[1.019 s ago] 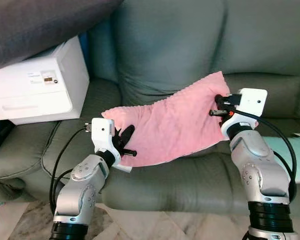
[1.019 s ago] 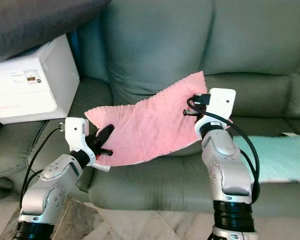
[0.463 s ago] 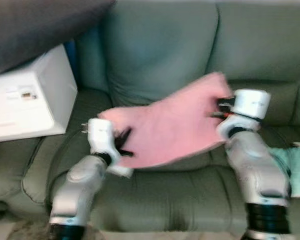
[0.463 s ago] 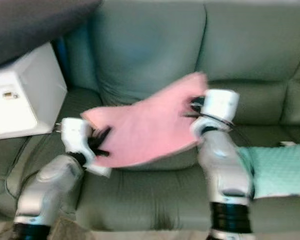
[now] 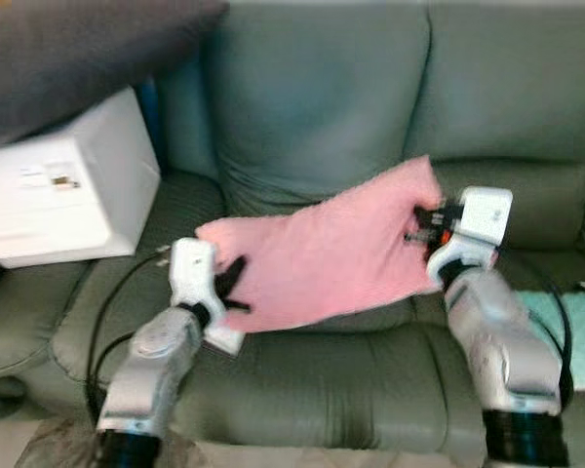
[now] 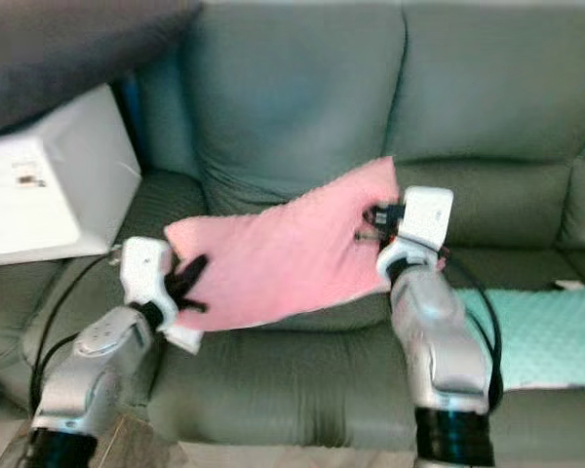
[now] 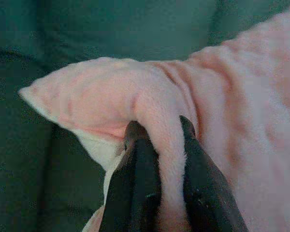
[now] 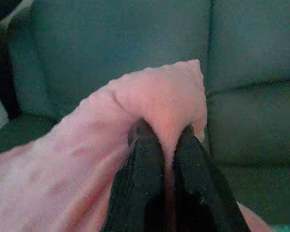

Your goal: Move the pillow to the sofa

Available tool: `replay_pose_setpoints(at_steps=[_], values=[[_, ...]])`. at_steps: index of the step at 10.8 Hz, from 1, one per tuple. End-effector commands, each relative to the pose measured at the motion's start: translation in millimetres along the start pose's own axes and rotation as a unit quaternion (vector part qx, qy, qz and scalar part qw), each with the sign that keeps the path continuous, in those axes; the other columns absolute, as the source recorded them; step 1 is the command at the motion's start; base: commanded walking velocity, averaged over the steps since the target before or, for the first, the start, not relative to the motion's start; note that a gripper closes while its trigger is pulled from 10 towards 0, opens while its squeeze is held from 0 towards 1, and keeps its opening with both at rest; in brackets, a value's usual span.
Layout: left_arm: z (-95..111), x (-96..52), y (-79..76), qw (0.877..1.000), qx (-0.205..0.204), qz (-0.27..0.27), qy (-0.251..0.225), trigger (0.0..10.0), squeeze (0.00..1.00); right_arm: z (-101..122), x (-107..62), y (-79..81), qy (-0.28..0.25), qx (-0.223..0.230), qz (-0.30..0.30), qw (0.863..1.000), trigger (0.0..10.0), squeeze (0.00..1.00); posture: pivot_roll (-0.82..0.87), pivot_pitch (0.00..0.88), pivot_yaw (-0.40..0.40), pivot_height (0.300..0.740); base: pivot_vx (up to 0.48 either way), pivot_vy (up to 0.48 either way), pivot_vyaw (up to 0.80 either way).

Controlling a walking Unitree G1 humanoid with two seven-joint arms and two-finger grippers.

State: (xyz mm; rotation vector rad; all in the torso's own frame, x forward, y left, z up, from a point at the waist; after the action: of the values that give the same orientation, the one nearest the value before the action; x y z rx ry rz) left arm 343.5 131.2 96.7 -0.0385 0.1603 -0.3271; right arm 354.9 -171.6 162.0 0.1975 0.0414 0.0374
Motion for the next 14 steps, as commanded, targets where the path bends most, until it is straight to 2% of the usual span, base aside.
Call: replay_pose_setpoints(at_steps=[1, 2, 3, 4, 6, 7, 9, 10, 11, 14], values=[[2.2, 5.7, 16.0, 0.999, 0.017, 0.031, -0.012, 10.0, 0.00, -8.4, -3.2, -13.6, 0.009, 0.013, -0.026, 1.000, 10.0, 0.00, -0.12, 0.112, 0.029, 0.740, 0.000, 0.000, 0.00], [-8.3, 11.8, 20.0, 0.999, 0.026, 0.039, 0.005, 10.0, 0.00, -19.2, -8.3, -21.6, 0.026, 0.016, -0.038, 0.999, 10.0, 0.00, -0.13, 0.124, 0.032, 0.740, 0.000, 0.000, 0.00], [-21.3, 19.0, 12.3, 1.000, 0.006, 0.015, 0.018, 10.0, 0.00, -33.3, -16.8, -29.5, 0.044, 0.011, -0.046, 0.998, 10.0, 0.00, -0.16, 0.150, 0.034, 0.740, 0.000, 0.000, 0.00], [-29.7, 25.1, 3.9, 0.999, 0.010, 0.003, 0.031, 10.0, 0.00, -40.9, -23.2, -34.5, 0.055, 0.005, -0.055, 0.997, 10.0, 0.00, -0.18, 0.170, 0.044, 0.740, 0.000, 0.000, 0.00], [-33.2, 35.2, -8.8, 1.000, 0.008, -0.011, 0.029, 10.0, 0.00, -48.5, -26.9, -41.7, 0.069, 0.004, -0.064, 0.996, 10.0, 0.00, -0.19, 0.200, 0.051, 0.740, 0.000, 0.000, 0.00], [-33.7, 41.9, -16.2, 0.999, 0.009, -0.018, 0.028, 10.0, 0.00, -49.3, -25.2, -40.6, 0.071, 0.006, -0.058, 0.996, 10.0, 0.00, -0.20, 0.223, 0.054, 0.740, 0.000, 0.000, 0.00], [-27.1, 49.2, -19.7, 1.000, 0.009, -0.011, 0.012, 10.0, 0.00, -38.7, -15.0, -35.8, 0.055, 0.012, -0.053, 0.997, 10.0, 0.00, -0.22, 0.253, 0.060, 0.740, 0.000, 0.000, 0.00], [-23.1, 51.4, -21.9, 1.000, 0.005, -0.010, 0.002, 10.0, 0.00, -31.6, -10.9, -32.1, 0.043, 0.004, -0.046, 0.998, 10.0, 0.00, -0.21, 0.258, 0.060, 0.740, 0.000, 0.000, 0.00], [-16.2, 54.2, -23.9, 1.000, 0.004, -0.011, -0.017, 10.0, 0.00, -27.0, -8.6, -25.7, 0.030, -0.023, -0.030, 0.999, 10.0, 0.00, -0.21, 0.265, 0.059, 0.740, 0.000, 0.000, 0.00], [-16.9, 54.6, -18.1, 0.999, 0.018, 0.025, -0.022, 10.0, 0.00, -32.3, -5.2, -18.8, 0.025, -0.036, -0.024, 0.999, 10.0, 0.00, -0.20, 0.281, 0.065, 0.740, 0.000, 0.000, 0.00]])
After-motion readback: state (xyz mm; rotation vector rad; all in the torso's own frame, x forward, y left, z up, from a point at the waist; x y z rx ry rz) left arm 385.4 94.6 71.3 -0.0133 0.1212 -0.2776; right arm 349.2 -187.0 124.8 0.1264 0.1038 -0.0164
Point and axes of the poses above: a point about 5 cm out from each wrist's last joint towards the gripper, its own x axis pointing out of the wrist towards the gripper, its own z axis along the axis of the wrist's last joint, y = z × x, the point moved 4 cm from there along x, pointing out of the wrist towards the gripper, and after that the axes turned 4 degrees about x, right-handed, at the moved point
